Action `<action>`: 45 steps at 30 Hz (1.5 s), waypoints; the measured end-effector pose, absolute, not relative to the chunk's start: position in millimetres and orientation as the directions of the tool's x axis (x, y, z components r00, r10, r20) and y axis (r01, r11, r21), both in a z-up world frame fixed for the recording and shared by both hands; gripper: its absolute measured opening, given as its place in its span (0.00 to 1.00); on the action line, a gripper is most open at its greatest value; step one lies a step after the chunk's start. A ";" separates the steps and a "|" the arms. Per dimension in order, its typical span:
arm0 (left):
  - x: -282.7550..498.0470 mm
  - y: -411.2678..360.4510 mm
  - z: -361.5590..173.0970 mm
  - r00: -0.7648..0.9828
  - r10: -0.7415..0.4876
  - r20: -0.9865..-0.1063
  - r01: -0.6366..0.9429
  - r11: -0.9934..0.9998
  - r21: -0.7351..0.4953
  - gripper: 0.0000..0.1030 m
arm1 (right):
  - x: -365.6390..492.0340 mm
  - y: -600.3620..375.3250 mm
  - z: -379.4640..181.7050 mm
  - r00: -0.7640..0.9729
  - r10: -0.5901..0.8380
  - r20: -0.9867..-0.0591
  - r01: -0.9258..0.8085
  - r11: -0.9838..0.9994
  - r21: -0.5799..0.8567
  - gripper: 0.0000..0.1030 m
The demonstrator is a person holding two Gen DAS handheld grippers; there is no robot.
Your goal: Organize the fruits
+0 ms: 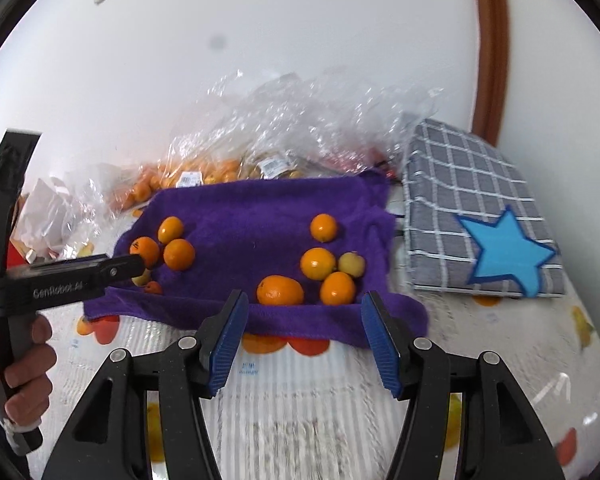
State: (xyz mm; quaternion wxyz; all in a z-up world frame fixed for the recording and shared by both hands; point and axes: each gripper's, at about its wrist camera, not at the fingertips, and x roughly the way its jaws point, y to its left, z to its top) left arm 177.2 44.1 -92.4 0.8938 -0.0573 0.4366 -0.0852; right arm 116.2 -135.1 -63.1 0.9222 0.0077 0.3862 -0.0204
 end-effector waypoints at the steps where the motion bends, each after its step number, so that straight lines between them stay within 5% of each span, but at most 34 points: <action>1: 167.5 46.9 -87.1 0.620 -0.194 -0.760 0.094 0.980 -0.173 0.59 | 111.4 -135.7 -57.9 0.703 -0.035 -0.710 0.048 0.999 -0.002 0.57; 12: 83.5 53.5 -45.6 0.734 -0.150 -0.663 0.067 0.987 -0.149 0.74 | 47.0 -132.9 -11.6 0.723 -0.106 -0.682 0.099 0.994 -0.049 0.59; 14: 67.4 52.6 -39.2 0.750 -0.141 -0.646 0.064 0.988 -0.142 0.79 | 32.0 -132.0 -5.4 0.750 -0.111 -0.652 0.104 0.993 -0.049 0.73; 20: 31.6 49.3 -27.0 0.793 -0.111 -0.599 0.041 0.991 -0.128 0.85 | -1.7 -125.2 7.8 0.777 -0.096 -0.622 0.080 0.995 -0.053 0.91; 45: -6.2 49.9 -16.9 0.840 -0.052 -0.540 0.008 0.996 -0.083 0.87 | -33.2 -126.4 15.3 0.773 -0.139 -0.618 0.123 0.990 -0.068 0.92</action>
